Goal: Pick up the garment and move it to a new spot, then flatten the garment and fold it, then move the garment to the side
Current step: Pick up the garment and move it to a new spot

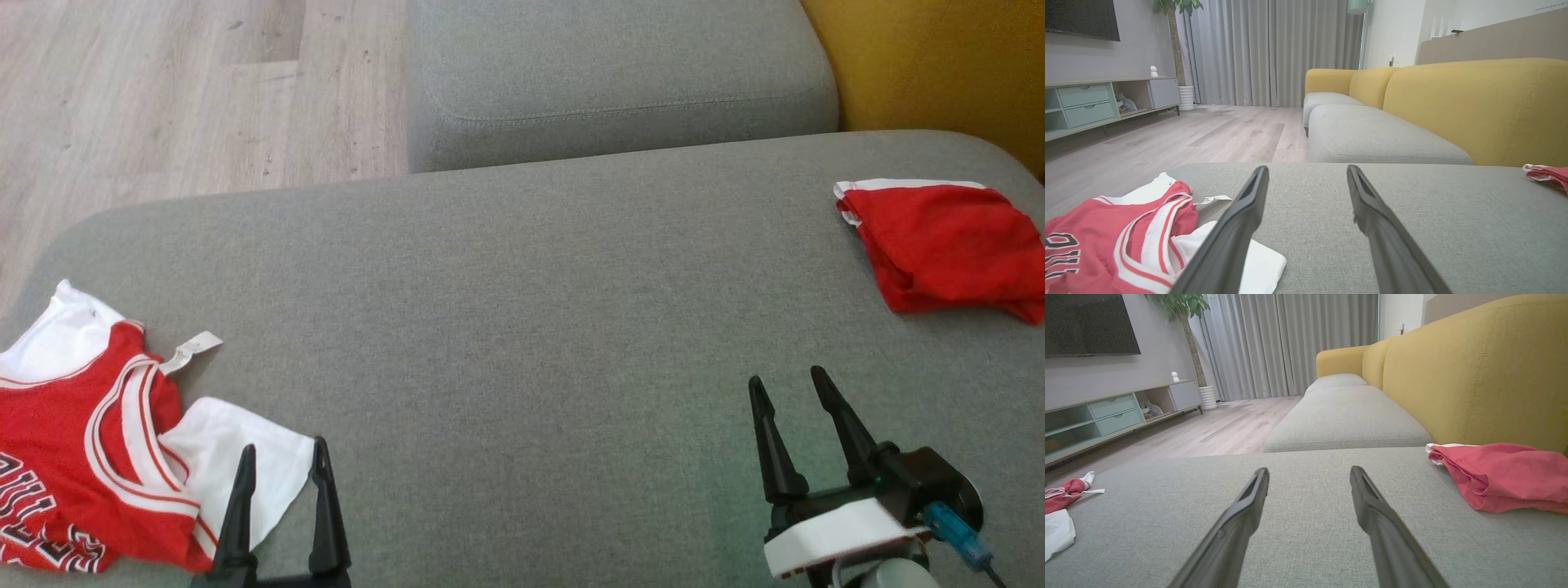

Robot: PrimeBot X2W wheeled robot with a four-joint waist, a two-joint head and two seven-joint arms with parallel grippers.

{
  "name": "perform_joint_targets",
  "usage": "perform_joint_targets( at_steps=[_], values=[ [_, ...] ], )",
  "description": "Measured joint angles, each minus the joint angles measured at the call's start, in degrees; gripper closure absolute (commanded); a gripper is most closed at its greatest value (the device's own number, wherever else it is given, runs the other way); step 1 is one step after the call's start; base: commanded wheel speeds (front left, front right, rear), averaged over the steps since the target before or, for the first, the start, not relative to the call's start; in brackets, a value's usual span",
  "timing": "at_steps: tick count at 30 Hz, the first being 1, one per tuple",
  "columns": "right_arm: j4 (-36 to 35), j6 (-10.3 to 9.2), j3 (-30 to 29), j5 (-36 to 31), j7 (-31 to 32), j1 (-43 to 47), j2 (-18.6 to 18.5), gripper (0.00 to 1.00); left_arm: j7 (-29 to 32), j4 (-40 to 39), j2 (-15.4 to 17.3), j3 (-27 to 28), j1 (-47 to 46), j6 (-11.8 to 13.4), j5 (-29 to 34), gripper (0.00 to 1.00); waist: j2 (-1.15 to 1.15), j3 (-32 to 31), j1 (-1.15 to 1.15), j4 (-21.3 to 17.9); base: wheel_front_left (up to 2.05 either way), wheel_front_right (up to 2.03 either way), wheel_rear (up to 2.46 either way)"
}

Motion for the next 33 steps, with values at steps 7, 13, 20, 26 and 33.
perform_joint_targets(
  at_steps=[7, 13, 20, 26, 33],
  values=[
    [-0.01, 0.00, -0.05, -0.63, 0.00, 0.00, 0.11, 0.00, -0.01, 0.67, 0.00, -0.04, -0.01, -0.02, 0.53, 0.00, 0.00, 0.33, 0.00, 0.28, 0.00, 0.00, 0.00],
    [0.18, 0.00, -0.67, -3.31, 0.00, 0.52, 0.25, 0.00, 0.00, 1.76, 0.00, -0.27, -0.09, -0.23, 1.25, 0.00, 0.00, 0.46, 0.00, 3.23, 0.00, 0.00, 0.00],
    [1.07, 0.00, -0.85, -2.59, 0.00, 2.40, 0.41, 0.00, 0.00, 3.44, 0.02, -0.10, -0.01, -0.16, 1.53, 0.00, 0.00, -0.13, 0.00, 10.96, 0.00, 0.00, 0.00],
    [1.27, 0.00, -0.26, -1.05, 0.01, 2.39, 0.55, 0.00, 0.00, 3.53, 0.05, 0.77, 1.40, -0.42, 3.22, 0.00, 0.00, -0.63, 0.00, 19.36, 0.00, 0.00, 0.00],
    [1.69, 0.00, 1.23, -0.85, 0.01, 2.38, 0.67, 0.00, 0.00, 3.14, 0.09, 3.28, 2.99, -0.90, 4.03, 0.00, 0.00, -0.98, 0.00, 27.34, 0.00, 0.00, 0.00]
  ],
)
